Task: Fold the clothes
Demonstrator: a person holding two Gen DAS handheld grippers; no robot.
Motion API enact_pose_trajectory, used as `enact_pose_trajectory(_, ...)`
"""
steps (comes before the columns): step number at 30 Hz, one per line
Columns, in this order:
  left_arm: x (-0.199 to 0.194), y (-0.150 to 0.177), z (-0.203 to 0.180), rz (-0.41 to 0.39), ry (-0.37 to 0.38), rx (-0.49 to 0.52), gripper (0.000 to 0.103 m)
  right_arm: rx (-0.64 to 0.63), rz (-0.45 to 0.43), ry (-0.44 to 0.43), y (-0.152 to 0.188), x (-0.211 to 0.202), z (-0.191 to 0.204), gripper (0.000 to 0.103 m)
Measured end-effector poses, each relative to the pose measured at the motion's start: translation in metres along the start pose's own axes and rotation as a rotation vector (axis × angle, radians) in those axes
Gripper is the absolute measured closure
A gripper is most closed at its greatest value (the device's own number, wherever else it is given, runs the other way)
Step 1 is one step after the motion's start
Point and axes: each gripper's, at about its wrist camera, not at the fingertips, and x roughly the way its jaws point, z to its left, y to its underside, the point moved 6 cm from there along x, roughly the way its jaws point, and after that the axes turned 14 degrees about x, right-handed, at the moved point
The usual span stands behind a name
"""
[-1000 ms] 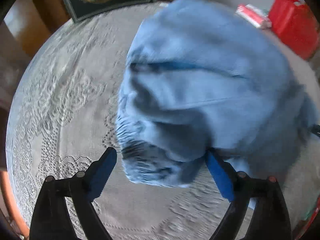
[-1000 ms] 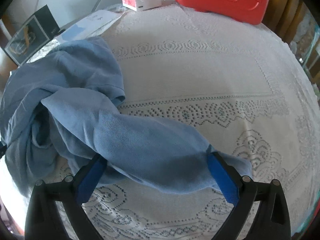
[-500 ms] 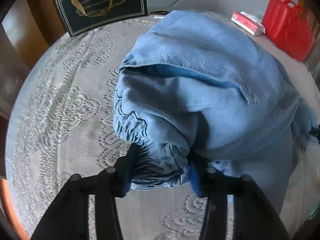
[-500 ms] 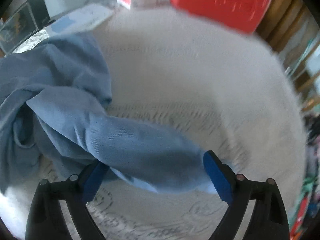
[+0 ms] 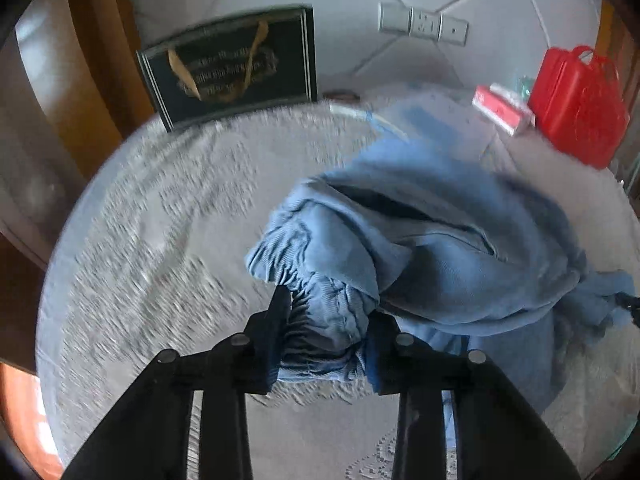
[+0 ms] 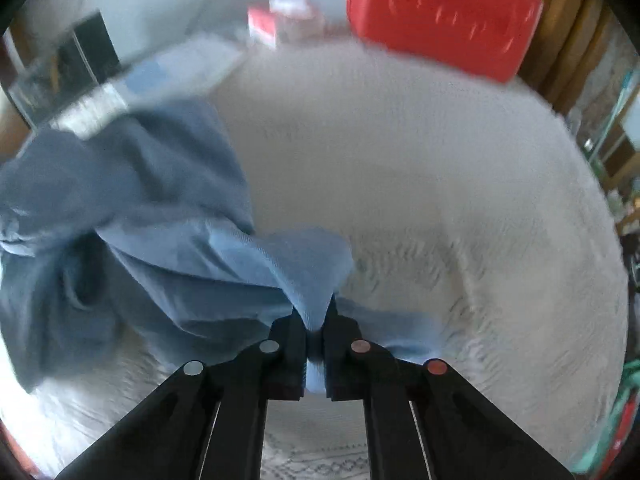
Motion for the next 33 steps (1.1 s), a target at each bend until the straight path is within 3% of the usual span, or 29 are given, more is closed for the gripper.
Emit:
enact_pose_trajectory(7, -0.091, -0.051, 0.047, -0.207, -0.061, -0.053, 0.082, 0.101, -0.362, 0.048, -0.073, -0.132, -0.048, 0.097)
enact_pose_trajectory(9, -0.098, -0.066, 0.057, -0.238, -0.081, -0.058, 0.082, 0.124, -0.433, 0.092, -0.105, -0.156, -0.072, 0.097)
enact_pose_trajectory(11, -0.082, -0.079, 0.065, -0.213, -0.046, -0.076, 0.082, 0.142, -0.463, 0.146, -0.135, -0.165, -0.091, 0.097)
enact_pose_trajectory(14, -0.046, -0.084, 0.072, -0.121, 0.046, -0.128, 0.072, 0.174, -0.414, 0.175, -0.166, -0.141, -0.111, 0.091)
enact_pose_trajectory(16, -0.019, -0.073, 0.068, -0.058, 0.127, -0.155, 0.061, 0.185, -0.344, 0.185, -0.162, -0.109, -0.117, 0.063)
enact_pose_trajectory(17, -0.009, -0.065, 0.064, -0.029, 0.143, -0.156, 0.047, 0.191, -0.309, 0.191, -0.160, -0.093, -0.120, 0.055)
enact_pose_trajectory(18, 0.000, -0.055, 0.060, 0.003, 0.150, -0.151, 0.030, 0.196, -0.274, 0.196, -0.158, -0.077, -0.123, 0.040)
enact_pose_trajectory(19, 0.010, -0.044, 0.056, 0.036, 0.156, -0.146, 0.023, 0.201, -0.244, 0.198, -0.155, -0.065, -0.127, 0.033)
enact_pose_trajectory(21, 0.024, -0.024, 0.051, 0.084, 0.152, -0.137, 0.020, 0.216, -0.187, 0.187, -0.137, -0.047, -0.138, 0.026)
enact_pose_trajectory(28, 0.068, 0.023, 0.040, 0.193, 0.108, -0.102, 0.020, 0.267, -0.011, 0.110, -0.080, 0.005, -0.138, 0.024)
enact_pose_trajectory(31, 0.090, 0.025, 0.042, 0.207, 0.053, -0.116, 0.020, 0.340, 0.024, 0.070, -0.084, 0.017, -0.141, 0.024)
enact_pose_trajectory(33, 0.103, 0.024, 0.044, 0.213, 0.009, -0.126, 0.020, 0.374, 0.035, 0.089, -0.093, 0.025, -0.145, 0.024)
